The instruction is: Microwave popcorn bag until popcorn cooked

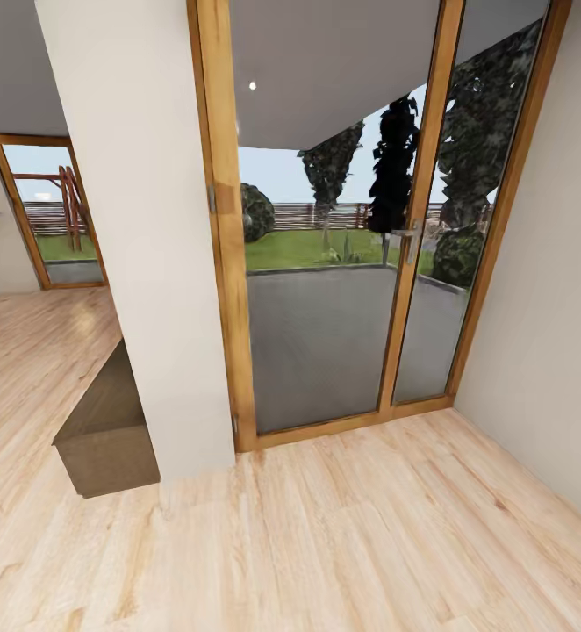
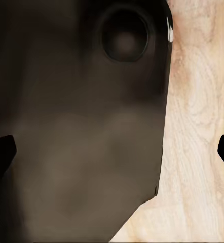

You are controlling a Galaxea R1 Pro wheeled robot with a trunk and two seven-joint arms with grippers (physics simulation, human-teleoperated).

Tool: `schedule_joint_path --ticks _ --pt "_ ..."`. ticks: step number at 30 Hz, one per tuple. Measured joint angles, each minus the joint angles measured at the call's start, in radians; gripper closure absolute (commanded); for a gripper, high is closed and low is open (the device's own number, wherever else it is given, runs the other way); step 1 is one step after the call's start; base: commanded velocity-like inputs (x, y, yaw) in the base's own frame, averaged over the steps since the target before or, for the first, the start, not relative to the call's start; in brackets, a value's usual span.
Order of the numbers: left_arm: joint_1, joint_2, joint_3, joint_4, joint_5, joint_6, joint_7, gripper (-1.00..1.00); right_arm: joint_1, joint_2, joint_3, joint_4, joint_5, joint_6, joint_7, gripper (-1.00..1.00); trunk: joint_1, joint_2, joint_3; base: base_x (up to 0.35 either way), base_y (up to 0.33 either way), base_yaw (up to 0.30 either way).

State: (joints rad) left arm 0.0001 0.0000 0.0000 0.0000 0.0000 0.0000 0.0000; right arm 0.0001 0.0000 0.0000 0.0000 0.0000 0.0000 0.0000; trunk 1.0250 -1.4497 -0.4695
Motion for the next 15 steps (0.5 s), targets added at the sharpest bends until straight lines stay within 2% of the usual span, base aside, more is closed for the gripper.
schedule_joint_path --ticks 2,15 --pt "0.000 -0.002 0.009 -0.011 0.010 -0.007 -0.001 -1.00 -0.001 0.007 0.000 0.000 0.000 -0.002 -0.004 -1.00 0.000 0.000 0.000 0.000 0.000 0.000" --pt "0.000 -0.001 0.011 -0.028 0.011 -0.007 -0.001 -1.00 -0.001 0.003 0.009 0.000 0.012 0.001 0.002 -1.00 0.000 0.000 0.000 0.000 0.000 0.000"
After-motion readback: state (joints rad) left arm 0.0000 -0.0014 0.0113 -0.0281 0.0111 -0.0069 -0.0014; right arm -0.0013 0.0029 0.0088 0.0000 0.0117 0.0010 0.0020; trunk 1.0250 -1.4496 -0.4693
